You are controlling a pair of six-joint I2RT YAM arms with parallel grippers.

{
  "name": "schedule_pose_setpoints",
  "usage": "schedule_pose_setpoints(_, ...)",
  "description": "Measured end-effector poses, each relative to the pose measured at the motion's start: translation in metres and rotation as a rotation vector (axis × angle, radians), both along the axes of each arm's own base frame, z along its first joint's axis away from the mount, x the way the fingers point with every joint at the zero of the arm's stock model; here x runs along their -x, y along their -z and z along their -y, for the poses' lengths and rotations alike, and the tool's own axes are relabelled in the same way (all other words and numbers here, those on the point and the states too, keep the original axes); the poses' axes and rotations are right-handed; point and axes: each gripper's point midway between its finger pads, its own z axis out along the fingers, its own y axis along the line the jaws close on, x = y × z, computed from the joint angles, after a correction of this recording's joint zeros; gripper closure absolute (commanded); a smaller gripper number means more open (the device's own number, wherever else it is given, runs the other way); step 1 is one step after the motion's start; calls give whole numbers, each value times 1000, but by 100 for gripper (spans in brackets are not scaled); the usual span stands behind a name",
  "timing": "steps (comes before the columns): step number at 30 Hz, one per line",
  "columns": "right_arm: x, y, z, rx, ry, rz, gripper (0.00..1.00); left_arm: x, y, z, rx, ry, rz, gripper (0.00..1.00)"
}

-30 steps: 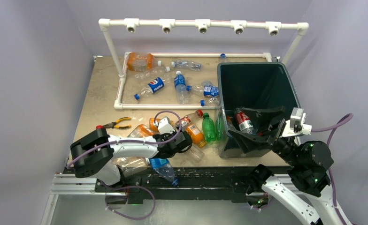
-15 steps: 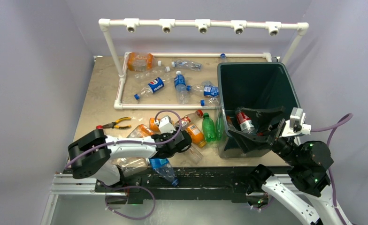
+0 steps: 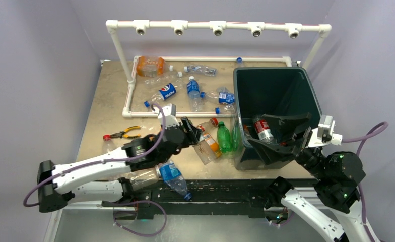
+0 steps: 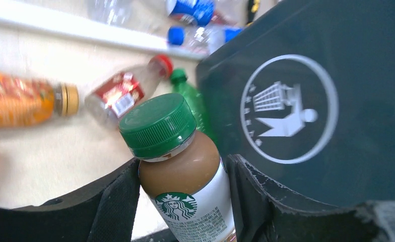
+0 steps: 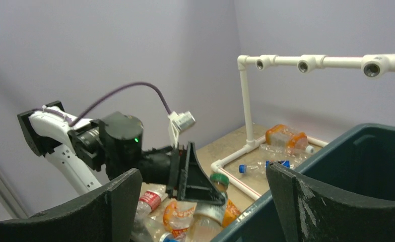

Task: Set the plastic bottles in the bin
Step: Pick up the plastic bottle at the center of the board.

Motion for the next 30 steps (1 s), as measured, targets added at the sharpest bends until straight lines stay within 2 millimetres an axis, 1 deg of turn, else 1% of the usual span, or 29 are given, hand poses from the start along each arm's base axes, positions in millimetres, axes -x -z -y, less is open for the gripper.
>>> schedule_pose_setpoints(2,1,-7,0,-5,-2,9,2,-1,-31,-5,-11,35,84,100)
schedule_pose_setpoints(7,-1,-29,-6,-5,-23,31,2,-3,-117,-25,-95,122,347,100)
schedule_pose_setpoints(9,-4,-36,-10,-5,-31,37,2,-3,-147,-31,-118,148,441,100)
schedule_pose_setpoints(11,-8,-40,-16,-5,-42,42,2,1,-173,-35,-135,191,531,100)
schedule_pose_setpoints(13,-14,-40,-23,-1,-50,34,3,9,-191,-34,-145,257,614,100)
schedule_pose_setpoints(17,-34,-35,-40,16,-57,-7,3,30,-205,-16,-163,453,749,100)
schedule_pose_setpoints(20,-48,-31,-55,26,-77,-40,3,45,-206,1,-160,582,812,100)
schedule_pose_setpoints(22,-54,-27,-64,31,-99,-60,3,52,-203,12,-159,650,831,100)
schedule_pose_setpoints(26,-59,-24,-79,30,-149,-83,3,67,-194,28,-138,769,862,100)
schedule_pose_setpoints(30,-60,-26,-88,14,-192,-95,3,85,-198,38,-90,874,911,100)
